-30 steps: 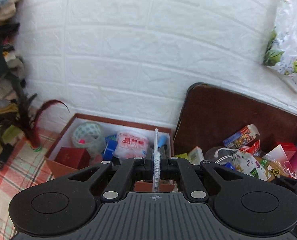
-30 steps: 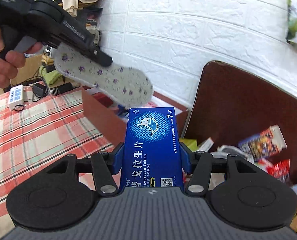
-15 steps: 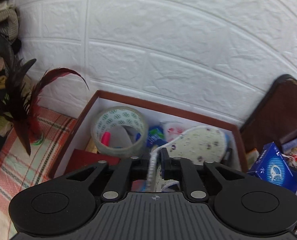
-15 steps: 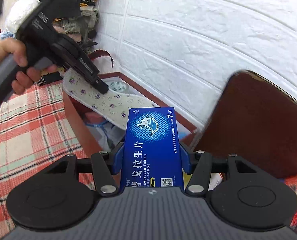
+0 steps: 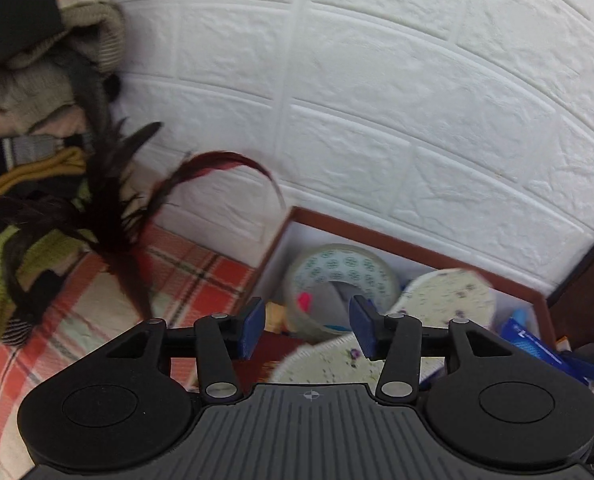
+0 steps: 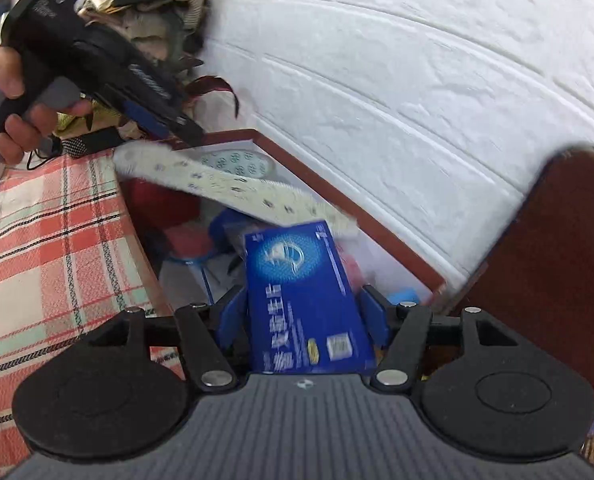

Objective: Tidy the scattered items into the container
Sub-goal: 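Open the left tool over the brown box while the right tool releases the medicine box inside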

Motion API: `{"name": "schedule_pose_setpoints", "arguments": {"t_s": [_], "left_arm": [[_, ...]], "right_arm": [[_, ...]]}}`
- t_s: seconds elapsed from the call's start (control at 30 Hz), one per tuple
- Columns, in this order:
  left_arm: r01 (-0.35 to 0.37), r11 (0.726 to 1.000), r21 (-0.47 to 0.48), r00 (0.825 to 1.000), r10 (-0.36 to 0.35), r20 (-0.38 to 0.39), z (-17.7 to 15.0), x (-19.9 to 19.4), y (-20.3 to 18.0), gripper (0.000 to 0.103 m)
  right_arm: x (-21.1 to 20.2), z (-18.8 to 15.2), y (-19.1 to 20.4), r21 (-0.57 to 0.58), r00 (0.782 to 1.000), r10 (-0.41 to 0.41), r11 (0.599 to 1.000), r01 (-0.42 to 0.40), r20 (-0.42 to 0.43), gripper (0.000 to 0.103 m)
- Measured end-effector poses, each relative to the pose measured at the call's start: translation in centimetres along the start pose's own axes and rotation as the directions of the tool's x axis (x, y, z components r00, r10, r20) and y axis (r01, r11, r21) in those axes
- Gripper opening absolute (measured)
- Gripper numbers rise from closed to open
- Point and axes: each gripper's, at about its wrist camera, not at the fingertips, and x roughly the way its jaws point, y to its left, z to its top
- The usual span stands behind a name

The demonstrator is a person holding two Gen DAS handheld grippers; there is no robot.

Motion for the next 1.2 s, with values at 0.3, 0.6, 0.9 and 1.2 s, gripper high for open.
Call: {"name": "schedule_pose_setpoints", "arguments": {"t_s": [0.3, 0.6, 0.9, 1.2], "left_arm": [[0.202, 0.975, 0.096, 0.973, -0.189, -0.13, -2.3, -1.6, -2.9, 0.058], [-0.024, 0.995, 0.097, 0.994, 0.034, -0.105, -0.5, 1.6, -1.8, 0.061], [0.015, 0.999, 0.035, 0.998, -0.013, -0.055, 0.8, 1.2, -0.9, 0.061], [0.046, 0.998, 0.042, 0.999, -0.045, -0.028, -2.2, -2.5, -4.6, 0.103]], "right_arm": [[-1.2, -0.5, -0.8, -0.038, 0.999, -0.039, 0.999, 0.038, -0.018, 0.064], [1.5, 0.8, 0.2, 0.014, 0.998, -0.053, 0.999, 0.053, 0.014, 0.063], [1.9, 0.7, -0.1, 0.085, 1.0, -0.016, 0.996, 0.014, 0.027, 0.075], [-1.3, 0.0, -1.2, 0.156, 0.999, -0.013, 0.988, 0.007, 0.036, 0.09]]}}
